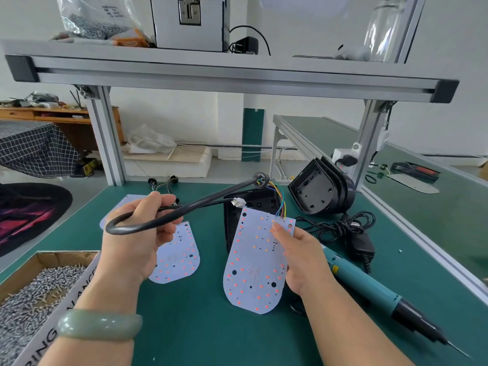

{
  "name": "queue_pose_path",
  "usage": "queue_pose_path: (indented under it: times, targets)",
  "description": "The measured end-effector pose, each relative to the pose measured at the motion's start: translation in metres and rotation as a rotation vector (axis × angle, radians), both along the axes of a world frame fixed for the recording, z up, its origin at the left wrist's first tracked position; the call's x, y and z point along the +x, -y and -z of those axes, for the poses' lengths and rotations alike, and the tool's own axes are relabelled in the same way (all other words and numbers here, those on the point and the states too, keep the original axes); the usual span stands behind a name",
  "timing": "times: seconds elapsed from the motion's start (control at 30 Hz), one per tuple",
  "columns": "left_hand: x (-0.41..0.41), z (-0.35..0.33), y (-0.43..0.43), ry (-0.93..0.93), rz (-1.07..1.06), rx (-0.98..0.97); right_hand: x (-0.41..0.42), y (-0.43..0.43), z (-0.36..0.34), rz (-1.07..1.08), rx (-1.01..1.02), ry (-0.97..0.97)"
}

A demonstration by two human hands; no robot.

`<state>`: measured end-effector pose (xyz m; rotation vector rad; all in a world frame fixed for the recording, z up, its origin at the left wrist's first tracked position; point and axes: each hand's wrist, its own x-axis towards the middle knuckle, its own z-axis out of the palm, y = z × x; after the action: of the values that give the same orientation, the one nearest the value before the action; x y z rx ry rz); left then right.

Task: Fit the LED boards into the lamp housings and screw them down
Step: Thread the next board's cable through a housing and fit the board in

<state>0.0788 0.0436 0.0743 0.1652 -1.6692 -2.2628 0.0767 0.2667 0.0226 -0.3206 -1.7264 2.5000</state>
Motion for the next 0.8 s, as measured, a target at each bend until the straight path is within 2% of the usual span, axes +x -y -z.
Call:
queue_pose_path:
  times: [0.3, 0.4, 0.53, 0.6, 0.7, 0.8]
  targets:
    - [0.005, -0.042, -0.016, 0.039, 0.231, -0.119, 0.003, 0.002, -0.003, -0.040, -0.006, -0.081]
    - [0.003, -0.058, -0.019, 0.084, 0.231, -0.262, 0.004, 0.002, -0.004, -0.045, -0.015, -0.103]
    - [0.001, -0.070, -0.014, 0.094, 0.087, -0.586, 0.005, 0.000, -0.004, -0.013, -0.021, -0.144]
    - [0.000, -0.076, -0.014, 0.070, 0.066, -0.659, 0.005, 0.000, -0.004, -0.015, -0.011, -0.163]
    - [-0.001, -0.083, -0.023, 0.019, 0.122, -0.606, 0.005, 0.000, -0.003, -0.028, 0.049, -0.199]
    - [-0.005, -0.086, -0.035, -0.134, 0.047, -0.461, 0.005, 0.000, -0.003, -0.051, 0.095, -0.237]
